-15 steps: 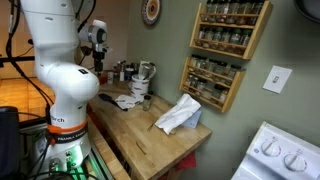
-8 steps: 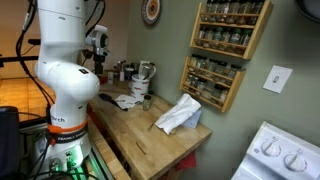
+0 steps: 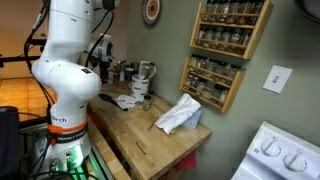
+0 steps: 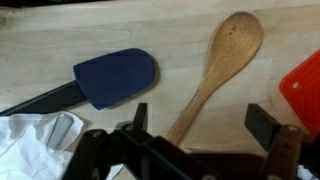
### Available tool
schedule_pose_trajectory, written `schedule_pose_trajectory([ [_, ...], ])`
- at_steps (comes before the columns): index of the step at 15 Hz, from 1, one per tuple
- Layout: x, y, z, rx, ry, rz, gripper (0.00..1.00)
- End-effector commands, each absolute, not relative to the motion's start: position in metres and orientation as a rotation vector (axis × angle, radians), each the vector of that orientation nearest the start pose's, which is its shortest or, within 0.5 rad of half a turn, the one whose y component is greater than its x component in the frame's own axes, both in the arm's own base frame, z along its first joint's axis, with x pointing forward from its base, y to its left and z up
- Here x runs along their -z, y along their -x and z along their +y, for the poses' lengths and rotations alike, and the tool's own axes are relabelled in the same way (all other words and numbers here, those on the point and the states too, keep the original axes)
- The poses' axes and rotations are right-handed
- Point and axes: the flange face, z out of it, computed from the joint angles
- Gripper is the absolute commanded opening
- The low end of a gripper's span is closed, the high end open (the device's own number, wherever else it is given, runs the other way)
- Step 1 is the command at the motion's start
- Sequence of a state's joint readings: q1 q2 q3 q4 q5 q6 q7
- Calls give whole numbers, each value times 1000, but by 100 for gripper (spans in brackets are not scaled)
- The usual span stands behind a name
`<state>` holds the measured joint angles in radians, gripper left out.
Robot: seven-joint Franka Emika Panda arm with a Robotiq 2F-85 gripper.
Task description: Pick up the wooden cooking spoon and put it on the black spatula and then pick up both the wooden spoon and the black spatula from the countertop and put them in the white and red utensil holding bucket
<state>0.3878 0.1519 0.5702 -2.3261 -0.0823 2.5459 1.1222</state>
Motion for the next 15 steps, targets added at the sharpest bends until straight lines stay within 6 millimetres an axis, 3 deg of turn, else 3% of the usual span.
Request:
schedule_pose_trajectory([
  [1, -262, -317, 443, 37, 3046, 153, 100],
  [9, -225, -341, 472, 186, 3048, 246, 100],
  [10, -222, -344, 474, 201, 3054, 250, 93],
  [11, -217, -346, 474, 223, 3075, 249, 77],
  [15, -203, -355, 477, 226, 3097, 258, 44],
])
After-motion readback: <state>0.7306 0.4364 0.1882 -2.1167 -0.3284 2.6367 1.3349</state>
